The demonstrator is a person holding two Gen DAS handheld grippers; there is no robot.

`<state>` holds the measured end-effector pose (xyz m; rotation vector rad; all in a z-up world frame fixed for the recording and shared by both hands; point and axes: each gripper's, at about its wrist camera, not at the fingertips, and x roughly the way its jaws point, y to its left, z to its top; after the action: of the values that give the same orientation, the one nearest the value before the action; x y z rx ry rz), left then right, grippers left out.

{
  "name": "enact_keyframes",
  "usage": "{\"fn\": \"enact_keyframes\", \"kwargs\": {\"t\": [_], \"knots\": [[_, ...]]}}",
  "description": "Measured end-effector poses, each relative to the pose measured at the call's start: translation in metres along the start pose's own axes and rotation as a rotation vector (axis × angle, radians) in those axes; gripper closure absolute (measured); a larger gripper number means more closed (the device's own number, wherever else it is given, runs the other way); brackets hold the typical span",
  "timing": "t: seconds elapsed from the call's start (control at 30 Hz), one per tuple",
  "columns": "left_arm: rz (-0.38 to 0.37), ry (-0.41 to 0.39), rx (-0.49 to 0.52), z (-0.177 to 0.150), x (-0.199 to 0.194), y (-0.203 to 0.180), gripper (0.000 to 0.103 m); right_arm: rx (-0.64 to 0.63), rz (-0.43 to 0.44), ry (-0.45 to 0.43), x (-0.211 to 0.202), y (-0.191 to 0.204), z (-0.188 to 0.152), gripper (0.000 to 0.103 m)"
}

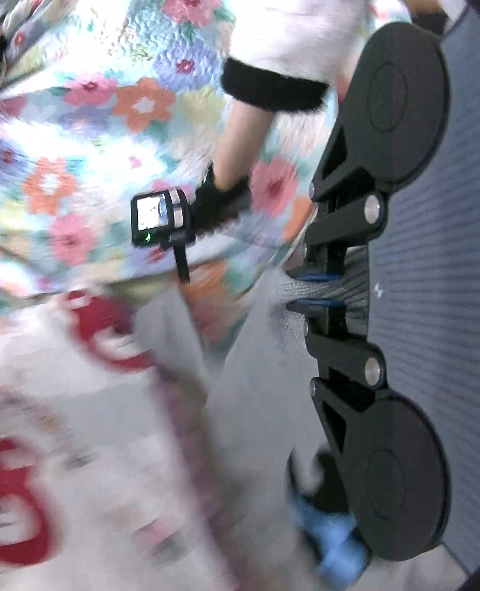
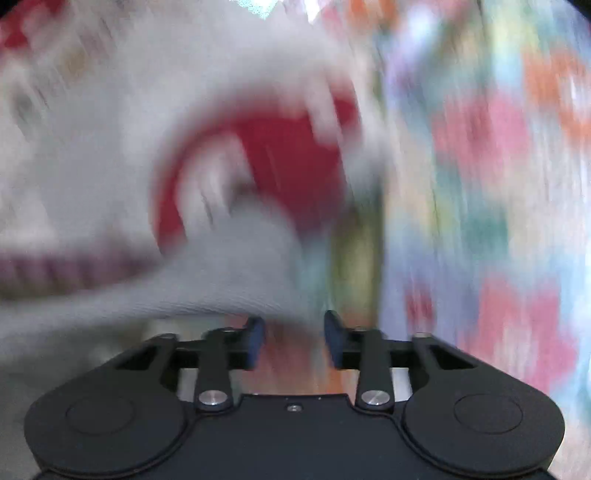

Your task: Fold clothes

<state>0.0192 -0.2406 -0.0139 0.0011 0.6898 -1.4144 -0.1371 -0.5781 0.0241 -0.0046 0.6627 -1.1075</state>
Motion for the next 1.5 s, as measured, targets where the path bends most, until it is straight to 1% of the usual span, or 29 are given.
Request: {"fn": "enact_keyframes", "kwargs": {"t": [0.03, 0.07, 0.1, 0.17, 0.2, 0.23, 0.3, 0.33, 0.43, 0.5, 0.53, 0.6, 0.67, 0.77, 0.83, 0.87, 0.93, 0.97, 1.03, 1.1, 1.13, 1.23, 1.3, 1.4, 1.5], "knots": [[-0.01, 0.04, -0.048, -0.011, 0.024, -0.003, 0.094, 0.075, 0.013, 0.068, 0.008, -0.008, -0.025, 0.061], [-0.016, 0.095, -0.098, -0.023, 0.048, -0.003, 0.093, 0.151, 0.026, 0.137, 0.015, -0.016, -0.05, 0.061], [-0.014, 0.157, -0.147, -0.036, 0.07, -0.001, 0.093, 0.238, 0.058, 0.192, 0.018, -0.025, -0.076, 0.061], [0.006, 0.256, -0.22, -0.057, 0.097, 0.004, 0.093, 0.374, 0.151, 0.263, 0.013, -0.033, -0.124, 0.061], [0.015, 0.293, -0.226, -0.063, 0.102, 0.005, 0.092, 0.407, 0.194, 0.293, 0.01, -0.035, -0.143, 0.061], [0.027, 0.324, -0.228, -0.069, 0.105, 0.005, 0.092, 0.409, 0.234, 0.316, 0.004, -0.032, -0.156, 0.061], [0.057, 0.317, -0.2, -0.069, 0.095, 0.002, 0.09, 0.388, 0.32, 0.348, -0.011, -0.025, -0.177, 0.061], [0.065, 0.305, -0.189, -0.067, 0.088, 0.0, 0.088, 0.37, 0.365, 0.349, -0.021, -0.02, -0.181, 0.061], [0.076, 0.234, -0.19, -0.054, 0.055, -0.001, 0.082, 0.324, 0.502, 0.323, -0.054, -0.008, -0.179, 0.06], [0.111, 0.182, -0.183, -0.048, 0.027, 0.005, 0.078, 0.298, 0.597, 0.292, -0.078, 0.004, -0.173, 0.059], [0.14, 0.159, -0.184, -0.046, 0.012, 0.008, 0.075, 0.284, 0.646, 0.275, -0.09, 0.01, -0.169, 0.059], [0.21, 0.124, -0.198, -0.04, -0.02, 0.023, 0.071, 0.258, 0.742, 0.248, -0.112, 0.024, -0.165, 0.052], [0.294, 0.107, -0.244, -0.043, -0.051, 0.045, 0.069, 0.235, 0.837, 0.232, -0.131, 0.041, -0.169, 0.05], [0.451, 0.102, -0.343, -0.064, -0.102, 0.085, 0.068, 0.207, 0.912, 0.282, -0.134, 0.071, -0.184, 0.05], [0.559, 0.11, -0.402, -0.088, -0.133, 0.105, 0.068, 0.198, 0.904, 0.324, -0.131, 0.087, -0.195, 0.05], [0.598, 0.111, -0.436, -0.101, -0.145, 0.112, 0.068, 0.201, 0.896, 0.333, -0.132, 0.09, -0.197, 0.05], [0.66, 0.102, -0.532, -0.132, -0.173, 0.131, 0.067, 0.212, 0.877, 0.337, -0.133, 0.091, -0.198, 0.05], [0.674, 0.085, -0.59, -0.149, -0.185, 0.139, 0.066, 0.214, 0.864, 0.335, -0.133, 0.09, -0.198, 0.05], [0.688, 0.062, -0.7, -0.177, -0.201, 0.155, 0.065, 0.216, 0.836, 0.327, -0.134, 0.087, -0.197, 0.05], [0.7, 0.066, -0.771, -0.196, -0.205, 0.168, 0.065, 0.217, 0.809, 0.32, -0.134, 0.084, -0.194, 0.05], [0.703, 0.073, -0.785, -0.199, -0.205, 0.174, 0.065, 0.222, 0.799, 0.319, -0.133, 0.084, -0.193, 0.05], [0.689, 0.083, -0.81, -0.204, -0.202, 0.187, 0.064, 0.232, 0.795, 0.314, -0.136, 0.087, -0.194, 0.05], [0.674, 0.086, -0.826, -0.208, -0.198, 0.192, 0.063, 0.239, 0.806, 0.317, -0.138, 0.088, -0.195, 0.05], [0.661, 0.109, -0.824, -0.211, -0.193, 0.188, 0.063, 0.258, 0.809, 0.326, -0.142, 0.085, -0.199, 0.05], [0.666, 0.118, -0.803, -0.21, -0.194, 0.182, 0.063, 0.265, 0.791, 0.328, -0.143, 0.08, -0.203, 0.05]]}}
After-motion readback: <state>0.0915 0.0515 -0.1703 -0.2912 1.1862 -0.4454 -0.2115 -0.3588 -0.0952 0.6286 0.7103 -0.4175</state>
